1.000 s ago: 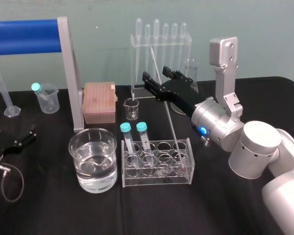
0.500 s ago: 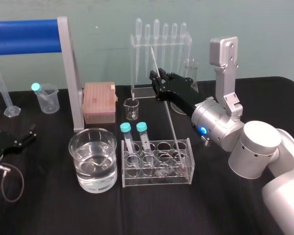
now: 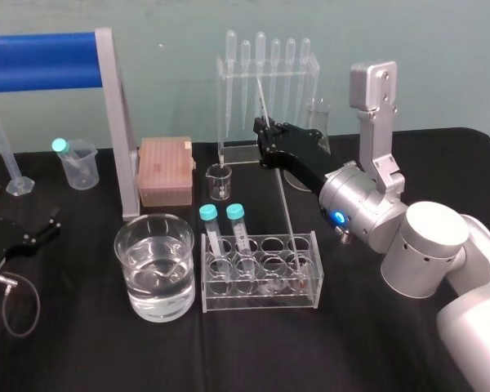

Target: Hold the thermometer with one hand and immerse one end into the beaker, then reinsert it into the test tube rack.

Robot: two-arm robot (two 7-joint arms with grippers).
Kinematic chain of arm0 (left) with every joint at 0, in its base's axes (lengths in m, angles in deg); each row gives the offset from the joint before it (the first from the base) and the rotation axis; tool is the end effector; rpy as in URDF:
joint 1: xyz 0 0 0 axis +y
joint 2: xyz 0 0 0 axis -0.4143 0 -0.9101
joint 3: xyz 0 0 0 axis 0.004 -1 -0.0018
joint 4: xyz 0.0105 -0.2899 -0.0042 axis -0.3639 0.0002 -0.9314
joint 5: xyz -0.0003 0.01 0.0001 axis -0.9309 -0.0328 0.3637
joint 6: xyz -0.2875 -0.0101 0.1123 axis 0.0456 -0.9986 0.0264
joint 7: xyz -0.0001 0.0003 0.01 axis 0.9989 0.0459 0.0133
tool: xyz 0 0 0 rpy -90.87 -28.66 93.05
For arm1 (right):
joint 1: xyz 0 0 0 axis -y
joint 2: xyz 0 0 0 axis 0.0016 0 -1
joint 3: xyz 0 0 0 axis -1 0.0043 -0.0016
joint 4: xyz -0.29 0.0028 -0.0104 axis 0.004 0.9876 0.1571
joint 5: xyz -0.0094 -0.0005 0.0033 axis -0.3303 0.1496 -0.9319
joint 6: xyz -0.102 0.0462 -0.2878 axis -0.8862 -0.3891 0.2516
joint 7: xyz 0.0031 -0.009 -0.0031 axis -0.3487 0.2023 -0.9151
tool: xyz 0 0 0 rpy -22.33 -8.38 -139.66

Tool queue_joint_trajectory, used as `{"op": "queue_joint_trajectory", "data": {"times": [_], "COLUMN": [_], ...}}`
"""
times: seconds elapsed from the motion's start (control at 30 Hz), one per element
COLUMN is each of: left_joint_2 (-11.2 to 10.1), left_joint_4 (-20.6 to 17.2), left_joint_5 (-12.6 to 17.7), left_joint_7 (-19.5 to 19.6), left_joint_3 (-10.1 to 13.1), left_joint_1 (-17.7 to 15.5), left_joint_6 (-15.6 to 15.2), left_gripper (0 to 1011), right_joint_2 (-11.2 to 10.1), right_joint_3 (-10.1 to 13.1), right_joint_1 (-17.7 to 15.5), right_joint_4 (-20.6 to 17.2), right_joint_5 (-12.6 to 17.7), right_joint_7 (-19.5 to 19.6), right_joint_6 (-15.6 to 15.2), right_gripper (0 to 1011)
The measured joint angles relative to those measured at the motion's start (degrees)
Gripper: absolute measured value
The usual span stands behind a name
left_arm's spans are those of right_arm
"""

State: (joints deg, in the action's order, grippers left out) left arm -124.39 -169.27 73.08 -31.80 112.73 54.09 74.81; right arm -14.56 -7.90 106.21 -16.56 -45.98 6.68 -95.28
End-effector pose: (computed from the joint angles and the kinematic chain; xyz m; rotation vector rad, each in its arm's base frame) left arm 0.3582 0.0827 -0.3022 0.3043 -0.2850 1.2479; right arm 0.3937 0.0146 -0.2298 0.0687 0.0706 -1.0916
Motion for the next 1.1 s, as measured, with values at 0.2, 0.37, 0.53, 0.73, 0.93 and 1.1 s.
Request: {"op": "queue_joint_trajectory", "data": {"times": [0.2,0.37,0.53,0.73,0.93,1.1], "left_joint_2": [0.00,0.00,0.00,0.00,0.00,0.00], "left_joint_4": [0.00,0.00,0.00,0.00,0.00,0.00], "left_joint_5": [0.00,0.00,0.00,0.00,0.00,0.00], "left_joint_7": [0.00,0.00,0.00,0.00,0.00,0.00], "left_joint_3": [0.00,0.00,0.00,0.00,0.00,0.00], "left_joint_1": [0.00,0.00,0.00,0.00,0.00,0.00], "left_joint_6": [0.00,0.00,0.00,0.00,0.00,0.00], "left_gripper": [1008,1008,1008,1008,1008,1008], "right_joint_2": [0.00,0.09,0.20,0.52,0.95,1.72], "right_joint_3": [0.00,0.64,1.59,3.21,4.00,3.87], "right_joint_1": [0.00,-0.39,-0.86,-1.06,-0.07,2.19], "right_joint_4": [0.01,-0.73,-2.27,-5.01,-6.53,-6.37], "right_joint_5": [0.00,-0.96,-1.34,0.47,3.61,7.05], "right_joint_7": [0.00,-0.59,-1.53,-3.67,-6.16,-9.70], "right_joint_6": [-0.01,1.84,4.25,6.73,8.95,12.62], "right_gripper": [58,57,57,57,57,57]}}
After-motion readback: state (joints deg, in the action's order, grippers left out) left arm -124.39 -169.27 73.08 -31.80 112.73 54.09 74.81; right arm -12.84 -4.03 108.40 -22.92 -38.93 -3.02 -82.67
